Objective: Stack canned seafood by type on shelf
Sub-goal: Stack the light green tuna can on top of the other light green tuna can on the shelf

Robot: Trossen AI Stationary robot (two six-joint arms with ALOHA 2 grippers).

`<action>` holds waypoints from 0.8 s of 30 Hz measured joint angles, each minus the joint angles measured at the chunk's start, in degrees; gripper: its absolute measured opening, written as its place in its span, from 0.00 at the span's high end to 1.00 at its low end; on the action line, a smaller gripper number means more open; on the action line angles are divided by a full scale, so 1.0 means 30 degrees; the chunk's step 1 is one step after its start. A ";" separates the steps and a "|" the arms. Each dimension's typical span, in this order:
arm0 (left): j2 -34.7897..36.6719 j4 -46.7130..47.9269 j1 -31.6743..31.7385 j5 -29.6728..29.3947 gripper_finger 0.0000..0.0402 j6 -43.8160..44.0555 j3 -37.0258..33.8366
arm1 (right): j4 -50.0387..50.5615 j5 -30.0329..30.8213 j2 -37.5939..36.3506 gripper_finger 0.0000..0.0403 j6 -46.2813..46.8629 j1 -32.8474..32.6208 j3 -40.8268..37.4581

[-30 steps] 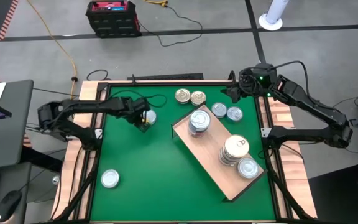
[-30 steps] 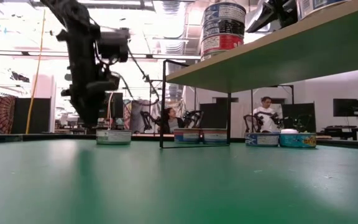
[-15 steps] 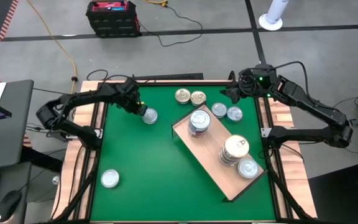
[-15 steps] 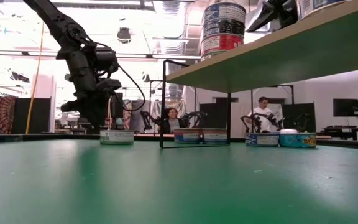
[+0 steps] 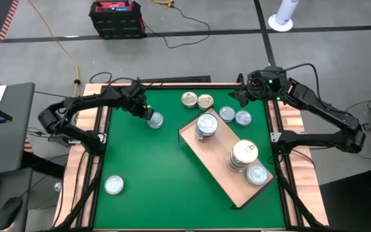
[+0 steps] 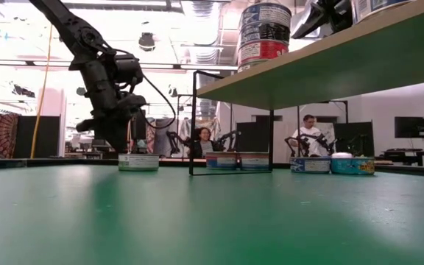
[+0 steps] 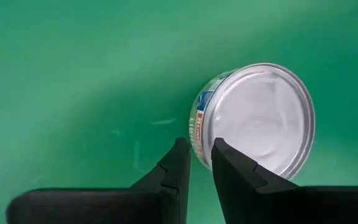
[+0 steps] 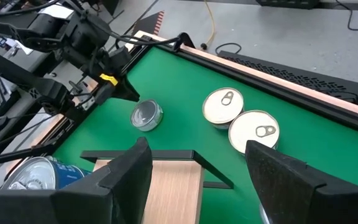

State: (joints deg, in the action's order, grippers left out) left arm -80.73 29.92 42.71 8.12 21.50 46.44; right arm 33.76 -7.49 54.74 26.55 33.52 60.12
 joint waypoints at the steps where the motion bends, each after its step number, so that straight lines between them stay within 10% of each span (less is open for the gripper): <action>1: 0.0000 0.0005 -0.0098 -0.0342 0.86 -0.0097 0.0000 | 0.0000 0.0000 -0.0004 0.30 0.0000 0.0000 0.0000; 24: -0.1615 -0.0528 -0.0675 -0.0744 0.85 0.0494 0.0105 | -0.0015 0.0100 -0.0005 0.30 0.0002 0.0000 0.0000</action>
State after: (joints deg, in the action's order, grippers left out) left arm -85.57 28.34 40.68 5.89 22.98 46.75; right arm 33.71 -7.19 54.72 26.55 33.52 60.12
